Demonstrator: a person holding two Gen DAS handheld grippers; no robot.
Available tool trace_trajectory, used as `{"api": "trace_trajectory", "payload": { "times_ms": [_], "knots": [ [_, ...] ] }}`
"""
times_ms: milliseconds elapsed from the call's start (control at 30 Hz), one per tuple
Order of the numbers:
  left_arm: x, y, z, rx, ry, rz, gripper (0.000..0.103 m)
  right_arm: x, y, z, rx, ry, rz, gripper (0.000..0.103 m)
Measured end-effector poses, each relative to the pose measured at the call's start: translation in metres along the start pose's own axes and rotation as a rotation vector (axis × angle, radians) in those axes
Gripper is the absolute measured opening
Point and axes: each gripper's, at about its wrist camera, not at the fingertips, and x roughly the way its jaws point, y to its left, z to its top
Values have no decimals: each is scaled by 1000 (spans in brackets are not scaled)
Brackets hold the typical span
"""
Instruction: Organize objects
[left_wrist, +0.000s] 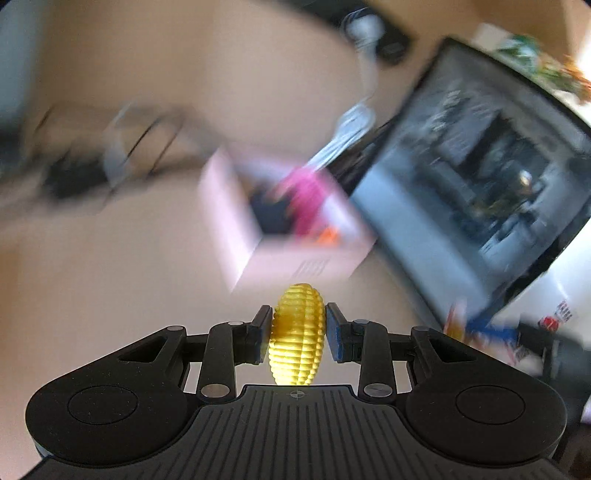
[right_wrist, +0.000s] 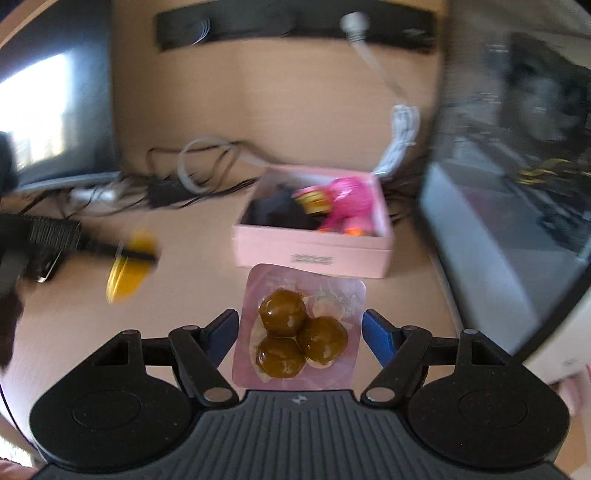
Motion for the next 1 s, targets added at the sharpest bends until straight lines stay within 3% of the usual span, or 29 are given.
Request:
{"api": "trace_trajectory", "payload": {
  "times_ms": [167, 233, 300, 367, 500, 600, 700, 833, 1000],
  "knots": [
    [48, -57, 75, 164, -120, -24, 35, 1, -32, -10, 70, -19, -11, 74],
    [73, -68, 90, 185, -136, -28, 35, 4, -42, -13, 98, -16, -9, 74],
    [99, -73, 98, 192, -119, 26, 35, 8, -50, -16, 115, -15, -9, 72],
    [118, -70, 99, 154, -116, 35, 35, 8, -56, -18, 122, -26, -7, 72],
    [130, -57, 93, 79, -130, 5, 35, 14, -63, -15, 126, -37, 12, 72],
    [127, -50, 85, 76, -121, 44, 35, 25, -65, -16, 67, 1, 15, 72],
    [113, -35, 69, 9, -101, 68, 35, 39, -65, -29, -34, 49, 8, 77],
    [92, -17, 28, -62, -29, 113, 35, 65, -74, -49, -44, 134, -29, 77],
    [70, -2, -29, -131, 55, 94, 35, 88, -76, -60, -40, 142, -89, 77]
  ]
}}
